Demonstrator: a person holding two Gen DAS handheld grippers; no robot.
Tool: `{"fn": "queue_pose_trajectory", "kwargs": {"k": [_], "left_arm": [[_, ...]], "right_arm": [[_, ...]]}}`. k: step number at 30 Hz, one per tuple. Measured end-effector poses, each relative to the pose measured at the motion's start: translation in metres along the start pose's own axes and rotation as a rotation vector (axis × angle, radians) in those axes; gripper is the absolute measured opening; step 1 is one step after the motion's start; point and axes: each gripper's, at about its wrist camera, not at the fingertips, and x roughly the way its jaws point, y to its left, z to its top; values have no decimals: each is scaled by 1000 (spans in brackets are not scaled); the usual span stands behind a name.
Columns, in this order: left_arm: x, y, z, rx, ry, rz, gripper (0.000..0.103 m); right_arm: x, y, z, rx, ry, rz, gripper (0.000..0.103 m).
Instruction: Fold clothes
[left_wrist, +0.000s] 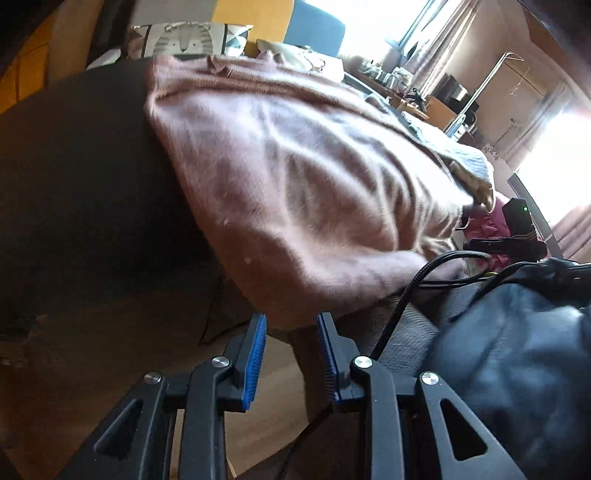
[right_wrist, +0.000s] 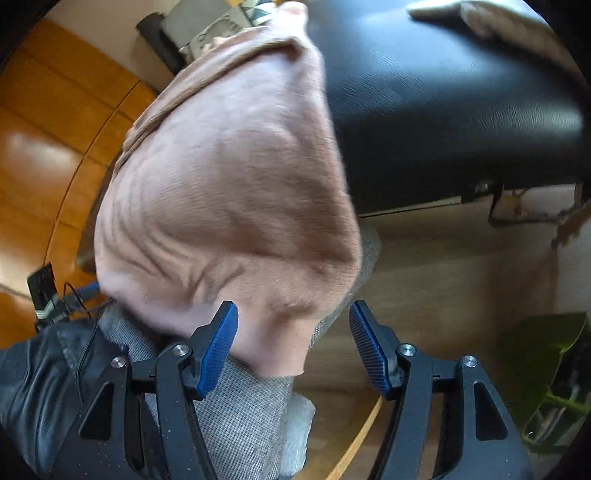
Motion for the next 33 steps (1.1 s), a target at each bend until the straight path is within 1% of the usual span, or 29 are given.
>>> {"fn": "queue_pose_trajectory", "kwargs": {"k": [4, 6, 8, 12, 14, 16, 17, 19, 21, 22, 23, 25, 26, 27, 28, 29, 30, 31, 32, 33], "left_arm": [[13, 11, -2, -32, -27, -32, 34], [16, 18, 2, -65, -56, -64, 38], [22, 25, 4, -98, -76, -108, 41], [38, 36, 4, -149, -86, -182, 47], [44, 39, 2, -167, -100, -214, 54], [48, 40, 1, -183, -104, -266, 54], [49, 39, 1, -185, -103, -272, 54], [52, 38, 1, -187, -101, -283, 54], [54, 36, 2, -196, -98, -291, 55], [56, 37, 3, -210, -93, -298, 54], [59, 37, 5, -224, -88, -306, 54], [63, 41, 5, -290, -63, -348, 54], [66, 43, 5, -323, -50, -369, 53], [66, 43, 5, -337, -44, -365, 52], [67, 43, 5, -349, -39, -361, 49], [65, 42, 5, -344, -43, -362, 41], [63, 40, 5, -339, -47, -364, 37], [57, 36, 7, -324, -61, -374, 26], [50, 33, 9, -309, -76, -385, 19], [43, 29, 10, -294, -91, -396, 17]], "right_arm": [[8, -9, 0, 29, -24, 58, 66], [11, -13, 3, 44, -40, 80, 74], [15, -17, 7, 60, -51, 120, 85], [25, -26, 13, 80, -43, 165, 86], [32, -32, 16, 100, -38, 204, 86], [39, -37, 18, 119, -33, 231, 86], [43, -40, 19, 127, -29, 238, 86], [55, -44, 21, 137, -10, 226, 86], [65, -46, 21, 123, 12, 180, 86], [68, -47, 20, 128, 15, 183, 86], [70, -49, 18, 133, 17, 193, 86], [69, -47, 15, 142, 16, 265, 85], [67, -42, 14, 126, 18, 300, 74], [65, -37, 14, 109, 25, 317, 60], [62, -31, 14, 93, 32, 329, 29], [59, -25, 14, 77, 34, 322, 11], [53, -20, 14, 61, 28, 314, 10], [49, -16, 14, 49, 22, 318, 7], [42, -11, 14, 36, 12, 331, 7], [36, -5, 15, 25, -3, 348, 7]]}}
